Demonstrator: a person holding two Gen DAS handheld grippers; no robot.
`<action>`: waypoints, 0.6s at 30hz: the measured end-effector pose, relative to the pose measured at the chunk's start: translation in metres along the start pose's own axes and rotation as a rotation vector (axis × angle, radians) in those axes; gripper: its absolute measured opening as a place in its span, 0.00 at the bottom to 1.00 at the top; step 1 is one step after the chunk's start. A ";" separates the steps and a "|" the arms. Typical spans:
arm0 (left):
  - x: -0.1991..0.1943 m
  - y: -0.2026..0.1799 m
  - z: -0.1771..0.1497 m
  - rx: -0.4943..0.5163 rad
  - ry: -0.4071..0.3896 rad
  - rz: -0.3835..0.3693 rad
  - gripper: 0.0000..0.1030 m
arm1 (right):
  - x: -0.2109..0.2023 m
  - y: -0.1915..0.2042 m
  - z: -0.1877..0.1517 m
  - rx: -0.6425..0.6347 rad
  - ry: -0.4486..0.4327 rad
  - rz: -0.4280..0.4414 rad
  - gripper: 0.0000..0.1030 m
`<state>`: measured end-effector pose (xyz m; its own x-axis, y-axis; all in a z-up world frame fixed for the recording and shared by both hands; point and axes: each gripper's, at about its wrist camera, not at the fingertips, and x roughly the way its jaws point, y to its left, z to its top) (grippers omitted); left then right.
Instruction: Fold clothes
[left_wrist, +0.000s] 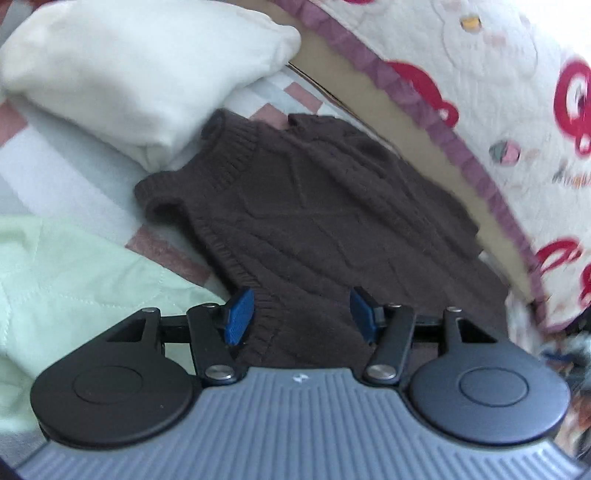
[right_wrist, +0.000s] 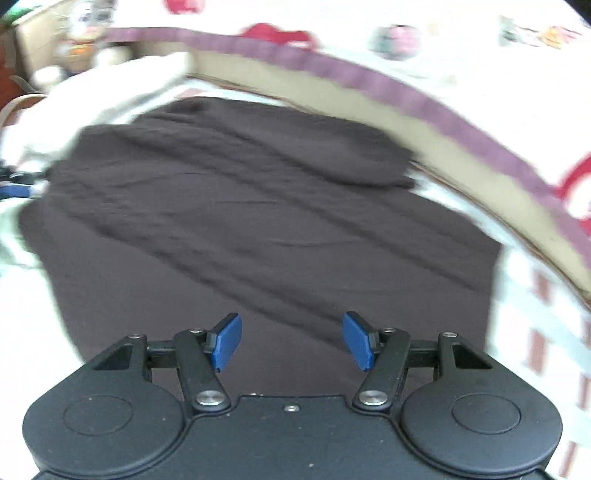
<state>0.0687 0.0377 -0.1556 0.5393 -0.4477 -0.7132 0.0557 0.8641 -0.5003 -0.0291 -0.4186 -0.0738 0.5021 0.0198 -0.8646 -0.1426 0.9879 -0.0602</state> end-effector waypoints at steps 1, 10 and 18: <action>0.004 -0.003 -0.002 0.032 0.011 0.024 0.55 | -0.002 -0.019 -0.001 0.044 0.018 -0.011 0.64; 0.022 -0.009 -0.006 0.140 0.057 0.043 0.65 | 0.013 -0.171 -0.074 0.801 0.279 0.024 0.64; 0.033 -0.014 -0.005 0.184 0.102 -0.014 0.37 | 0.048 -0.232 -0.142 1.366 0.380 0.228 0.65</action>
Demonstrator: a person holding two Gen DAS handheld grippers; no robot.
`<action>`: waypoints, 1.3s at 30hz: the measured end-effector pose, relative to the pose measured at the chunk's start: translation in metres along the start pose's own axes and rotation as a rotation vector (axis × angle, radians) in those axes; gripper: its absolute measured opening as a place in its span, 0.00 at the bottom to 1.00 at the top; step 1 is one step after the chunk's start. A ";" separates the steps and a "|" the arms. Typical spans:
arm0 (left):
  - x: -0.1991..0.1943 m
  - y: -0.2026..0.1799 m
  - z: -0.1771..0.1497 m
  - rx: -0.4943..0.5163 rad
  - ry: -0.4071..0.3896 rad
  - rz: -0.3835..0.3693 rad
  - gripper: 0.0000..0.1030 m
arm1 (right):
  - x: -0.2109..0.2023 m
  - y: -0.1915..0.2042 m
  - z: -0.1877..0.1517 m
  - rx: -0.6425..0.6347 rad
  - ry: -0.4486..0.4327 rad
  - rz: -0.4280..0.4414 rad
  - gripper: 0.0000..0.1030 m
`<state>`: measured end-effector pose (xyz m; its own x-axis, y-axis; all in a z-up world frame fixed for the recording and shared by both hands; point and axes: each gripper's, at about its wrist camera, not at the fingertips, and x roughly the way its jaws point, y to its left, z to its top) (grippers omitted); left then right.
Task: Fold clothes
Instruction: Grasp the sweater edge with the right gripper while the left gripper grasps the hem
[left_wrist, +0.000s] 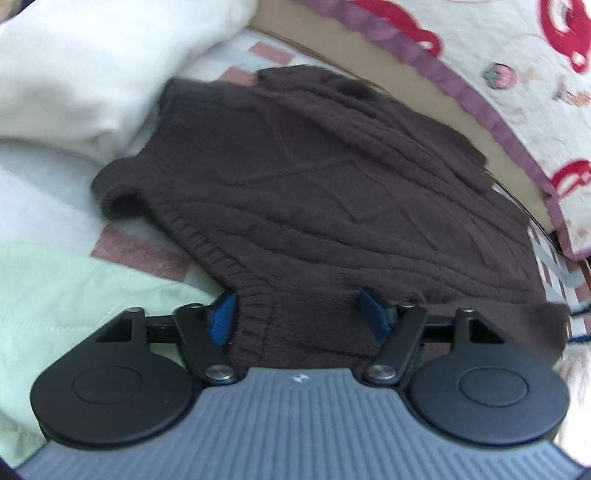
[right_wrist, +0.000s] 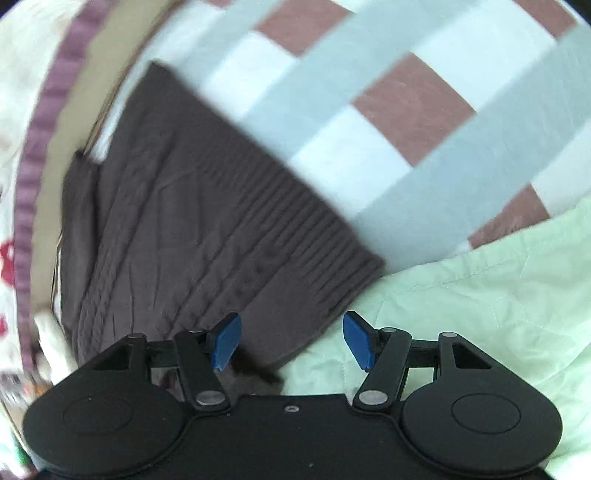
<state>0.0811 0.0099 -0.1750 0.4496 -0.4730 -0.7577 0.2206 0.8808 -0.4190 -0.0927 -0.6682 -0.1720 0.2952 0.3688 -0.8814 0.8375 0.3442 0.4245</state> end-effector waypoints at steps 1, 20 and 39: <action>-0.001 0.000 -0.001 0.003 -0.004 -0.001 0.20 | 0.006 -0.002 0.005 0.021 0.002 -0.016 0.67; 0.019 -0.005 -0.002 -0.029 0.054 -0.037 0.72 | -0.002 0.020 -0.032 -0.308 -0.255 -0.105 0.10; -0.064 0.015 0.009 -0.155 0.040 -0.165 0.09 | -0.054 0.032 -0.062 -0.462 -0.423 -0.101 0.08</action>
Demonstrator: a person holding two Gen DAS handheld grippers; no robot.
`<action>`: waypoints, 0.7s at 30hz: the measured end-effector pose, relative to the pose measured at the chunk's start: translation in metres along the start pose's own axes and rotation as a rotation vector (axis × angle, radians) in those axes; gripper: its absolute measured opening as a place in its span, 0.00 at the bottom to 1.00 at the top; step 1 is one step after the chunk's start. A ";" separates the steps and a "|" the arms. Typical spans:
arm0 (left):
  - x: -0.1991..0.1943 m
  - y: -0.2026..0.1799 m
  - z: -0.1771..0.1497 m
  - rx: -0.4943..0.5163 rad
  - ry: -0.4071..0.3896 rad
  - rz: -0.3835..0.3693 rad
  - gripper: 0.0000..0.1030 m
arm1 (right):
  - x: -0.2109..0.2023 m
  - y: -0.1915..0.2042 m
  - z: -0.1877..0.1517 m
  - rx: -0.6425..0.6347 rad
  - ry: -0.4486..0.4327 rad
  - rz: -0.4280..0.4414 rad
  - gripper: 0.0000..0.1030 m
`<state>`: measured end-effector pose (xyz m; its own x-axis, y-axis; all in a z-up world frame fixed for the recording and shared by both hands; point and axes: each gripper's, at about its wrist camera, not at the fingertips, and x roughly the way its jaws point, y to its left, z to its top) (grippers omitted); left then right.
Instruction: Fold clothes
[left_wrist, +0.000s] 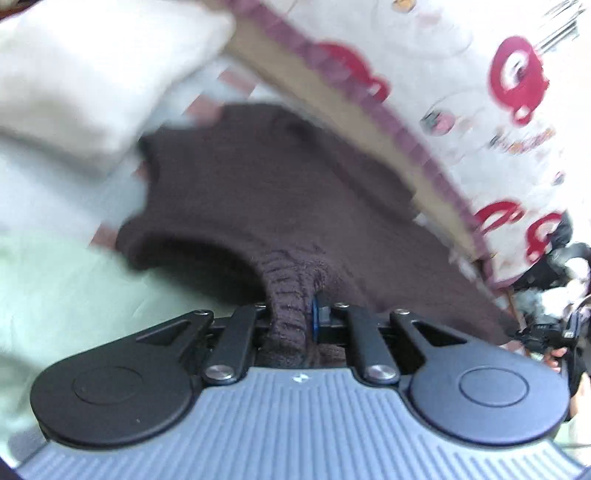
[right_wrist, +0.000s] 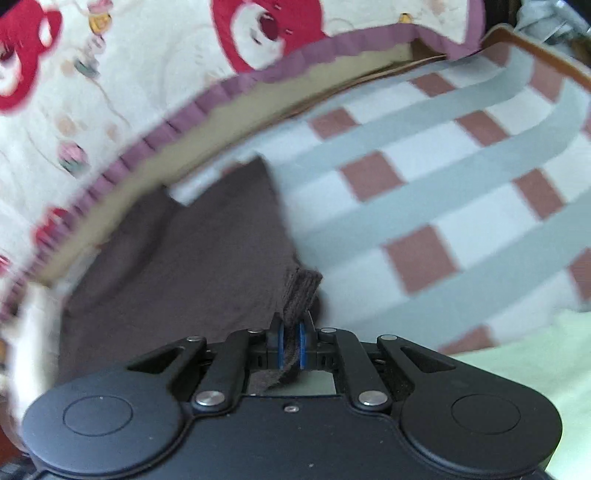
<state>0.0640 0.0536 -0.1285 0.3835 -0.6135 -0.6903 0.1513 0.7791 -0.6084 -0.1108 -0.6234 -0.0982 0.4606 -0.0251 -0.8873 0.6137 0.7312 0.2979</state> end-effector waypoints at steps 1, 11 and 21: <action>0.001 0.005 -0.004 -0.016 0.017 0.013 0.09 | 0.007 -0.003 -0.004 -0.016 0.025 -0.042 0.08; -0.003 0.015 -0.020 -0.042 0.034 0.050 0.09 | -0.003 0.004 -0.006 -0.094 0.016 -0.067 0.07; 0.011 0.008 -0.033 0.016 0.080 0.145 0.20 | 0.044 0.021 -0.016 -0.240 0.078 -0.196 0.14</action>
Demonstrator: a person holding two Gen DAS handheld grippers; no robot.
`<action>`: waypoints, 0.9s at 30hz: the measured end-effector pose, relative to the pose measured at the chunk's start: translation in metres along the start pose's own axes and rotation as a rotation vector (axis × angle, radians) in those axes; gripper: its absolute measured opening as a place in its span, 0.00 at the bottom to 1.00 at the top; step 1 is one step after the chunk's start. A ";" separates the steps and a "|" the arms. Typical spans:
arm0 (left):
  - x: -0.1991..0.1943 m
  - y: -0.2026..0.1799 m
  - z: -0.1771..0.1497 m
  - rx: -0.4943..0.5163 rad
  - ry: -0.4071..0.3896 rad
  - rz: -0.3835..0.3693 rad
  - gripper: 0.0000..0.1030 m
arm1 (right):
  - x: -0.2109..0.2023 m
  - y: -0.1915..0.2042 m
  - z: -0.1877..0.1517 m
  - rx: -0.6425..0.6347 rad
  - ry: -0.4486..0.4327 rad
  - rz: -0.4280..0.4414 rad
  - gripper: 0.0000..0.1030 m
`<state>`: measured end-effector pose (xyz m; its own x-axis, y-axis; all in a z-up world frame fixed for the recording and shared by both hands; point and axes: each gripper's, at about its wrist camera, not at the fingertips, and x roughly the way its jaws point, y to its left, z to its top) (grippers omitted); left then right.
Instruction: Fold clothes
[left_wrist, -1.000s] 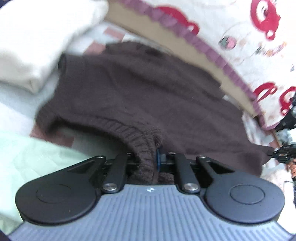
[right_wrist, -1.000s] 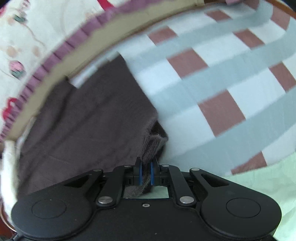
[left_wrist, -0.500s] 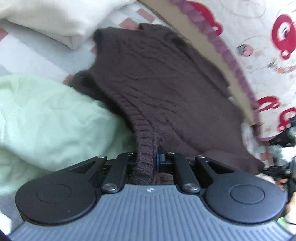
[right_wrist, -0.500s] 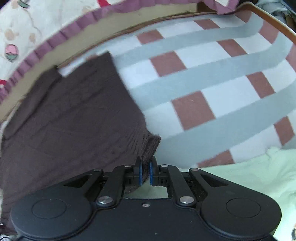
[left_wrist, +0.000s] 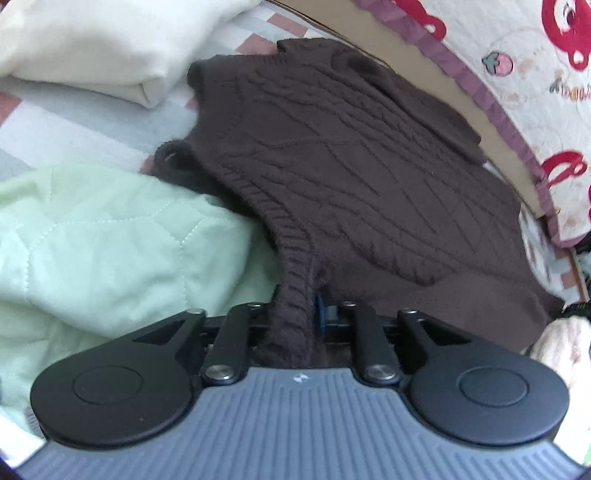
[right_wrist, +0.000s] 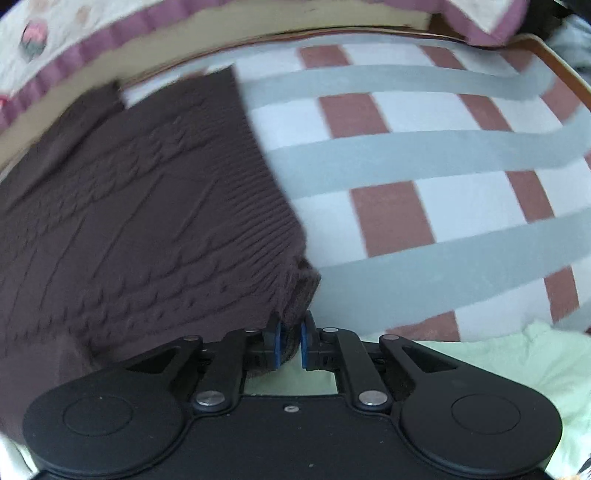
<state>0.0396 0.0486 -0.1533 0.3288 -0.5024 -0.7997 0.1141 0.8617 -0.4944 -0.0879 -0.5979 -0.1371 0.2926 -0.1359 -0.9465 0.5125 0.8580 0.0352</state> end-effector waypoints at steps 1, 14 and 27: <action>-0.001 0.000 0.000 -0.004 0.002 0.001 0.23 | -0.006 0.007 0.000 -0.041 -0.030 -0.037 0.20; -0.006 -0.003 -0.005 -0.047 0.016 -0.008 0.39 | -0.060 0.113 -0.009 -0.398 -0.069 0.255 0.61; -0.003 -0.016 -0.012 -0.006 0.032 -0.019 0.42 | 0.005 0.167 -0.039 -0.604 0.295 0.314 0.46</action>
<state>0.0252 0.0358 -0.1469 0.2965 -0.5211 -0.8003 0.1147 0.8514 -0.5119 -0.0318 -0.4360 -0.1486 0.0796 0.2262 -0.9708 -0.1180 0.9692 0.2162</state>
